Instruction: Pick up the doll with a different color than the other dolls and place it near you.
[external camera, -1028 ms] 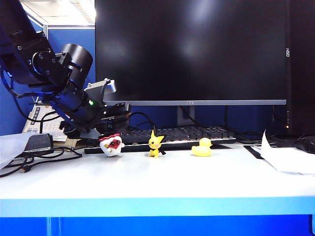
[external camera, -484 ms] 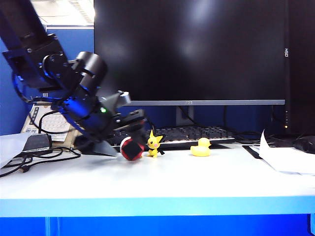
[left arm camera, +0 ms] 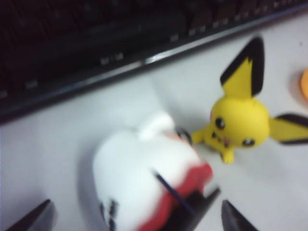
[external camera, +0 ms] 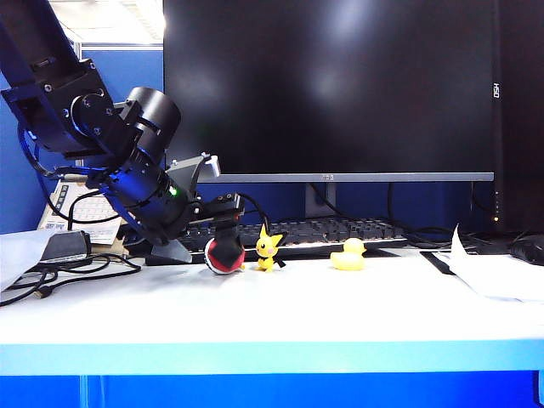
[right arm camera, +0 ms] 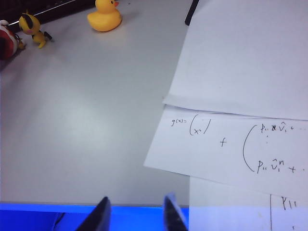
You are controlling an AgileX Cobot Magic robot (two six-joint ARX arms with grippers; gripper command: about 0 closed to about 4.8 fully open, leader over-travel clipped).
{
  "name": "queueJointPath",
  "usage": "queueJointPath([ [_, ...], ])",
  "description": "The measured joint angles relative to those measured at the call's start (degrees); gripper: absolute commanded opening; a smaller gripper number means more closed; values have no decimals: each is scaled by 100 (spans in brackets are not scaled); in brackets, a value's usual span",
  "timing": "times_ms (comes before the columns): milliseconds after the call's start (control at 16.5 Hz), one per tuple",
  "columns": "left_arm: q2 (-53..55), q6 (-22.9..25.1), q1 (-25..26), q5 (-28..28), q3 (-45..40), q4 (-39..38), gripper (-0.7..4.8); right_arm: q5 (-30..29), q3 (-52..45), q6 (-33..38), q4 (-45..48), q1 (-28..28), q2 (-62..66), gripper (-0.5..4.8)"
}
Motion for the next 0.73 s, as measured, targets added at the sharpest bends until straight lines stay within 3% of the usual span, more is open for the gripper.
queueJointPath([
  [605, 229, -179, 0, 118, 20, 127, 479, -2, 0, 0, 0, 0, -4, 144],
  [726, 229, -184, 0, 133, 24, 278, 457, 0, 0, 0, 0, 0, -4, 144],
])
